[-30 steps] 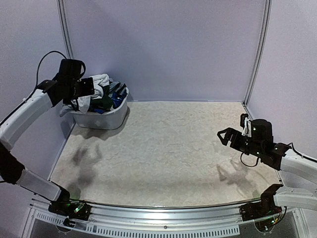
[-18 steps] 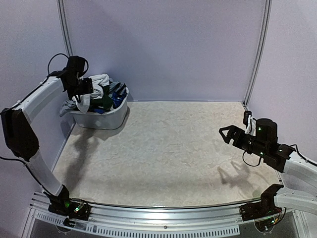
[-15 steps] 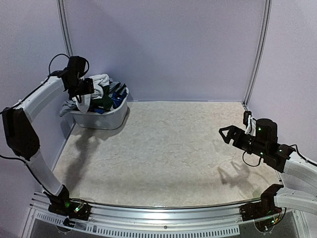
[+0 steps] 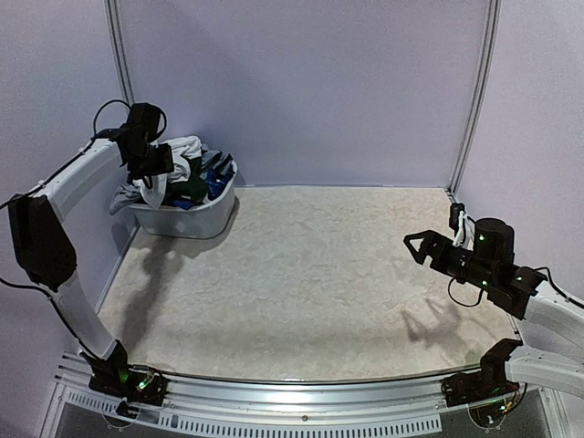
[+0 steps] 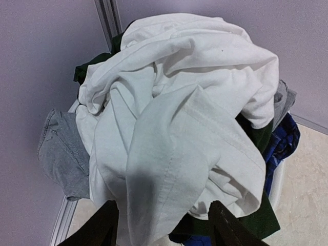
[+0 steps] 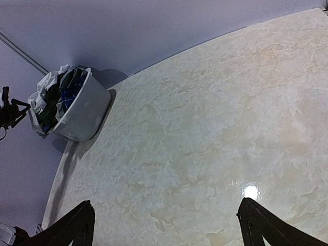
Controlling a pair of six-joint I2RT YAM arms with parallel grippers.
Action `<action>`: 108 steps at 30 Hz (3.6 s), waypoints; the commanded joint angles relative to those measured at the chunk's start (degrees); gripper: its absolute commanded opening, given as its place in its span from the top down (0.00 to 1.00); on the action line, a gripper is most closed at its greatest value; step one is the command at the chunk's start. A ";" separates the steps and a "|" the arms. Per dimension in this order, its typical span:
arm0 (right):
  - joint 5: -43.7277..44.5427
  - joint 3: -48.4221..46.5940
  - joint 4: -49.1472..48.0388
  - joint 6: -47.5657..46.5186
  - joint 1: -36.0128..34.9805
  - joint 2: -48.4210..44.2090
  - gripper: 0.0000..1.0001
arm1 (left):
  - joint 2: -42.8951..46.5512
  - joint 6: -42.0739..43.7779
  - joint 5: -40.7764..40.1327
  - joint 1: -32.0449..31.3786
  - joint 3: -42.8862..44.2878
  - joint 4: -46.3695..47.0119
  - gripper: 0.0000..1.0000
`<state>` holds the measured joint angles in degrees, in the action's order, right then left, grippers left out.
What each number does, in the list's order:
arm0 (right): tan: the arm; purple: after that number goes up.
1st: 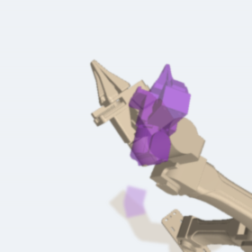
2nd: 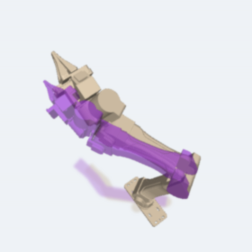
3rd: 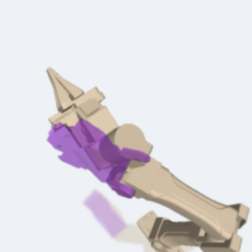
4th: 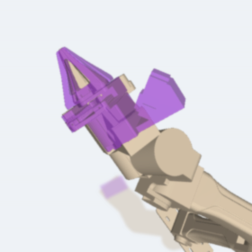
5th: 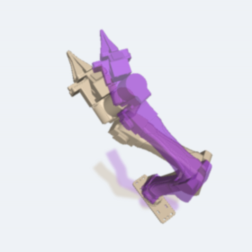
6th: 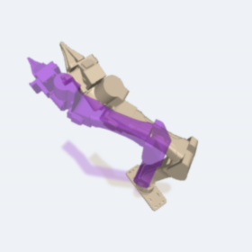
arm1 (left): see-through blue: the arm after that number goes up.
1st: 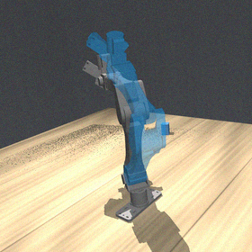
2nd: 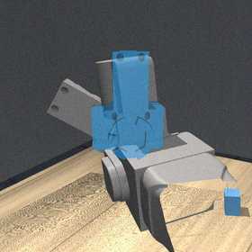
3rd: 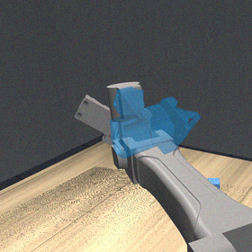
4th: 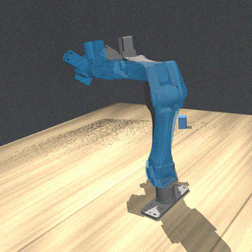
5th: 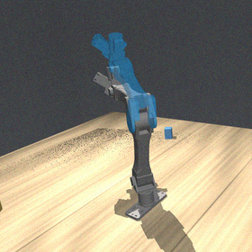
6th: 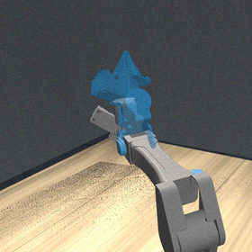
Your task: Fold and stack the mixed laundry pile
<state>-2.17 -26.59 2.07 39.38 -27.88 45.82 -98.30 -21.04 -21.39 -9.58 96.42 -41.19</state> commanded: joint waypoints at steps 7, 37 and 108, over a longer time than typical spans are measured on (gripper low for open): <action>-0.80 1.10 -1.06 0.10 -0.56 -0.67 0.01 | -2.51 -0.30 0.30 0.93 2.79 0.02 0.66; -1.55 1.31 -1.49 0.26 -0.53 -2.48 0.01 | 5.60 2.28 2.94 -4.54 8.18 0.09 1.00; 5.96 1.57 4.12 1.23 -0.56 -12.55 0.01 | -20.84 13.75 -11.54 -36.16 18.75 -0.53 0.01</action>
<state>5.58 -25.04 7.90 41.08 -28.10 31.44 -112.99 -8.56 -26.17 -50.92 109.69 -39.24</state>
